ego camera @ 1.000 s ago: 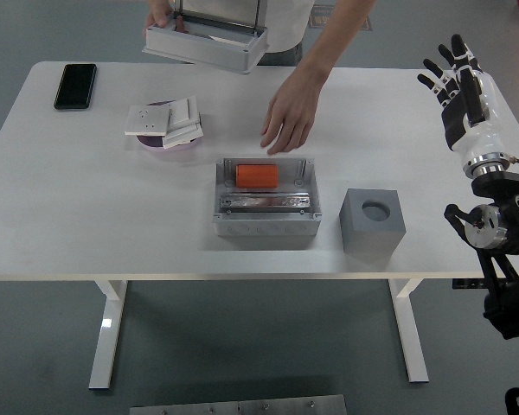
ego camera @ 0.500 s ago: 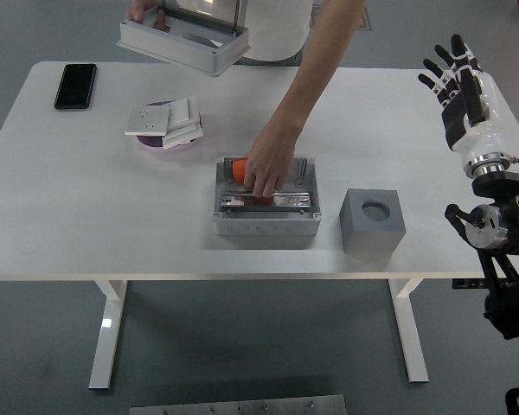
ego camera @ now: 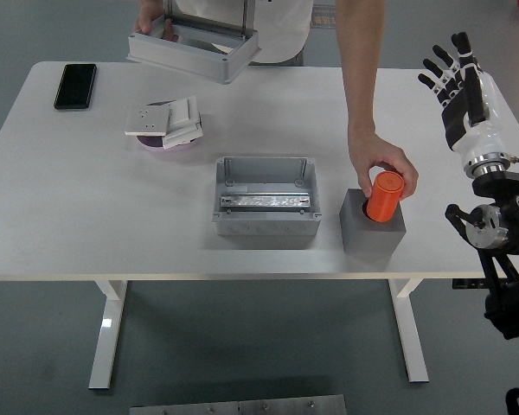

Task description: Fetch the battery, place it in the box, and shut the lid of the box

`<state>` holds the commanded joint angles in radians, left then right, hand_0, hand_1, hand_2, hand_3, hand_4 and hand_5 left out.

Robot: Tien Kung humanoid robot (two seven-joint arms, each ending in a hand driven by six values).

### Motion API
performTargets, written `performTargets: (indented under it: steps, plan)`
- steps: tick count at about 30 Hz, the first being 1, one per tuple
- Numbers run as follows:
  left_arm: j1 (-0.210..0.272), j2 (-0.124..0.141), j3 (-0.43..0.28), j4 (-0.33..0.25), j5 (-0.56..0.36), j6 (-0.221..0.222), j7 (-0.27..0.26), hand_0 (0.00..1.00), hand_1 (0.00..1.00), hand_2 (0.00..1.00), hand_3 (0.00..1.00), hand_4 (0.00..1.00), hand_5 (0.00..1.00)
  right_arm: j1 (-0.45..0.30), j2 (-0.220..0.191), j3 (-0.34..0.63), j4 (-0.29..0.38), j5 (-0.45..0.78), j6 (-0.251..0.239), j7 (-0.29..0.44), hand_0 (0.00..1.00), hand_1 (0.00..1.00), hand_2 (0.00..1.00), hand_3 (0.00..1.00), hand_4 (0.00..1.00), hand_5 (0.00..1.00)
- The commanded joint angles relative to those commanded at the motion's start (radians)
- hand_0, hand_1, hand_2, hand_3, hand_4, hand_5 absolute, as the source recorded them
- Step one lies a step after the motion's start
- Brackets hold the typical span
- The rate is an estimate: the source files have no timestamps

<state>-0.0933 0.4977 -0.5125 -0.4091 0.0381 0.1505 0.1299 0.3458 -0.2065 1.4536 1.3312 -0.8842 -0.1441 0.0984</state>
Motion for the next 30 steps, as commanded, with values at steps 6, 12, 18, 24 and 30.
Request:
performTargets:
  steps: [6,12,18,24,30]
  plan:
    - [0.000,0.000,0.000,0.000,0.000,0.000,0.000,0.620,0.720,0.637,0.592,0.692,0.195,0.000,-0.002,-0.001,0.000,0.000,0.000,-0.002,0.864,0.843,0.864,0.952,0.998,0.734]
    - [0.000,0.000,0.000,0.000,0.000,-0.001,0.000,0.619,0.721,0.637,0.592,0.692,0.193,-0.001,-0.001,-0.003,0.001,-0.003,0.001,-0.003,0.863,0.840,0.862,0.948,0.998,0.736]
    - [0.000,0.001,-0.002,0.000,0.003,0.000,0.002,0.619,0.721,0.637,0.592,0.691,0.192,-0.004,0.001,-0.001,0.004,-0.010,0.005,0.004,0.863,0.837,0.863,0.943,0.998,0.745]
    - [-0.002,-0.001,-0.002,0.000,0.004,-0.001,0.002,0.619,0.721,0.637,0.592,0.691,0.189,-0.010,0.002,0.004,0.020,-0.054,-0.005,0.032,0.865,0.836,0.859,0.937,0.998,0.746]
    - [-0.002,-0.001,-0.004,-0.001,0.009,0.000,0.004,0.619,0.721,0.637,0.593,0.691,0.189,-0.016,0.002,0.002,0.059,-0.136,-0.037,0.043,0.859,0.830,0.841,0.891,0.998,0.685]
